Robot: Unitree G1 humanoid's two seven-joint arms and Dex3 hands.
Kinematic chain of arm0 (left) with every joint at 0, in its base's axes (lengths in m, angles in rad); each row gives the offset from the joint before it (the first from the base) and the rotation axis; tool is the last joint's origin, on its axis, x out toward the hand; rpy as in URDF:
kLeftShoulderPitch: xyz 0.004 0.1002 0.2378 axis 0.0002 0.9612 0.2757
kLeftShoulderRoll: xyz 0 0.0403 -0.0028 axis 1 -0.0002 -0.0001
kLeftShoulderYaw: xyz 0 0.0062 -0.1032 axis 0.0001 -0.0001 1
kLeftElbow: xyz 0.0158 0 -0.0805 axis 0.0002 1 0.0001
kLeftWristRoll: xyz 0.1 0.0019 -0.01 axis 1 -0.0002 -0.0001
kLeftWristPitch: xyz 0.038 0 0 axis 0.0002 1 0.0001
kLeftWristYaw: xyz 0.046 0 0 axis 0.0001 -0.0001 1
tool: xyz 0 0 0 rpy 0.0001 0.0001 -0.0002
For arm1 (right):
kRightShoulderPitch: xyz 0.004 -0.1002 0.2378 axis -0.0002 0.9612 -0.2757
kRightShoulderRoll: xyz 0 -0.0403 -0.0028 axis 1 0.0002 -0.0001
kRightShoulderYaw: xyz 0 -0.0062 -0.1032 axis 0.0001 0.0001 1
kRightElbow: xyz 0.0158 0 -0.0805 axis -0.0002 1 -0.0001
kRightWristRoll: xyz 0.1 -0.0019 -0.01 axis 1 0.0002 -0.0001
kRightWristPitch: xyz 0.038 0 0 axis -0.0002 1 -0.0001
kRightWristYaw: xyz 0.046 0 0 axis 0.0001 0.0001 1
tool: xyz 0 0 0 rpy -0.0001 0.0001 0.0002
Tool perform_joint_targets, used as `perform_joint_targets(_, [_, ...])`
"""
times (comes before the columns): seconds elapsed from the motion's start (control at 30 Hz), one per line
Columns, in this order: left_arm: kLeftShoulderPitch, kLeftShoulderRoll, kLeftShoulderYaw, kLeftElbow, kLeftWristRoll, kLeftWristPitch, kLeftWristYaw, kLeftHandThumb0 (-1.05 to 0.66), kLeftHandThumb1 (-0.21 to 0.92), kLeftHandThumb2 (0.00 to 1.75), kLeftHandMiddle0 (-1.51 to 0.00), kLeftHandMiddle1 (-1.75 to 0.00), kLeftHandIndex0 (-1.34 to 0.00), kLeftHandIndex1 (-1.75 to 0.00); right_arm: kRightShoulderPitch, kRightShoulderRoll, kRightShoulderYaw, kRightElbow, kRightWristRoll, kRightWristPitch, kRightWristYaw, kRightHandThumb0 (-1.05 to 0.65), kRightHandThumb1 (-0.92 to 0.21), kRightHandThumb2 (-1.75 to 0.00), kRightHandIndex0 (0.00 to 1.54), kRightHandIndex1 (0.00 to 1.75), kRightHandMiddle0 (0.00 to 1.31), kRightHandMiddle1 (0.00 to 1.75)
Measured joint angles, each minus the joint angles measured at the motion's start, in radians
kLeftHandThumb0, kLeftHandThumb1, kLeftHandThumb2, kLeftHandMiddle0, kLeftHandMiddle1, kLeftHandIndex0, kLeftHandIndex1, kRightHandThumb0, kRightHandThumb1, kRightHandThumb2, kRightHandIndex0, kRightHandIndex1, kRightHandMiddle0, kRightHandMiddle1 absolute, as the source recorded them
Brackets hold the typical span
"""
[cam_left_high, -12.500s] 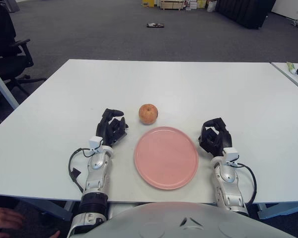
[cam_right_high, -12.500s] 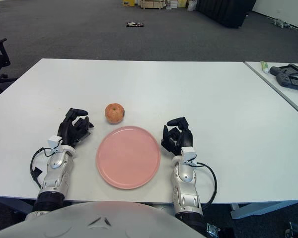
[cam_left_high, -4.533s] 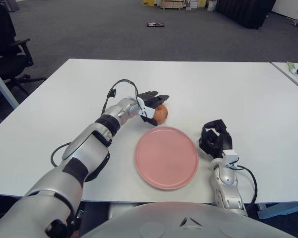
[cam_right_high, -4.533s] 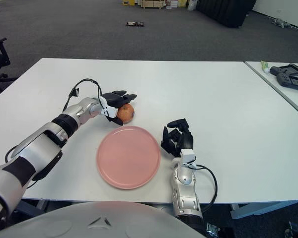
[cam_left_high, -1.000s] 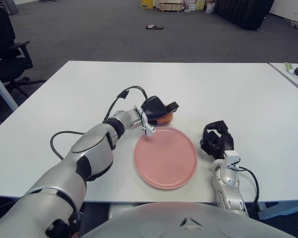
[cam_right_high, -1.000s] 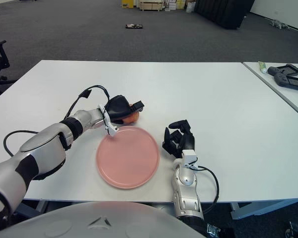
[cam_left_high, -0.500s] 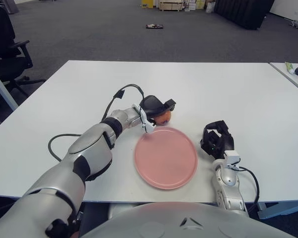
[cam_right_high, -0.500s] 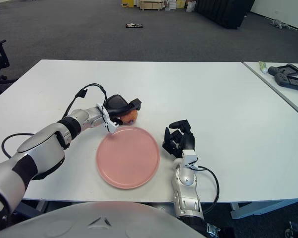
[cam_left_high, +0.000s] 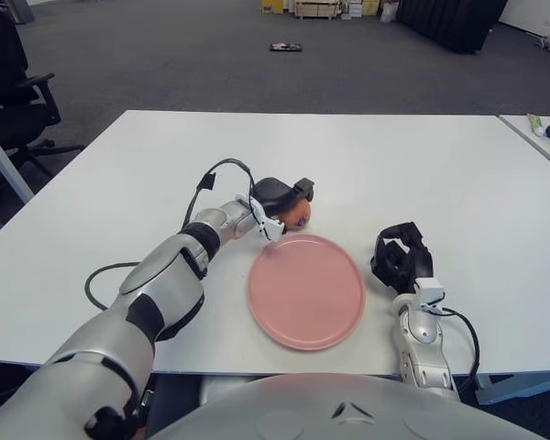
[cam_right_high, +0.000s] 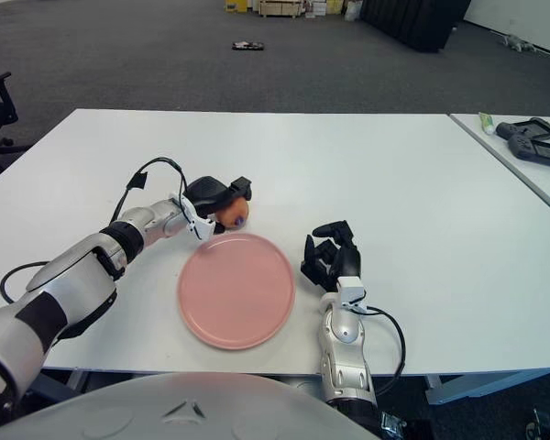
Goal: Put the apple into the plate.
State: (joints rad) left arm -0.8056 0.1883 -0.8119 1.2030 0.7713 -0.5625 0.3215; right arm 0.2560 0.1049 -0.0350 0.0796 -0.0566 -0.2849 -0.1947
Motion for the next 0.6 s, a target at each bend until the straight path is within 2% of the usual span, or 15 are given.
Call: perform_joint_targets(0.6, [0.041,0.055,0.12,-0.023,-0.042,0.0,-0.043,-0.48,0.29,1.35,-1.19,-1.75,-0.63,-1.75,-0.011,0.0,-0.009,0.03,0.004,-0.038,0.007,-0.39,-0.63,-0.92,0.77,1.75,0.37,1.75])
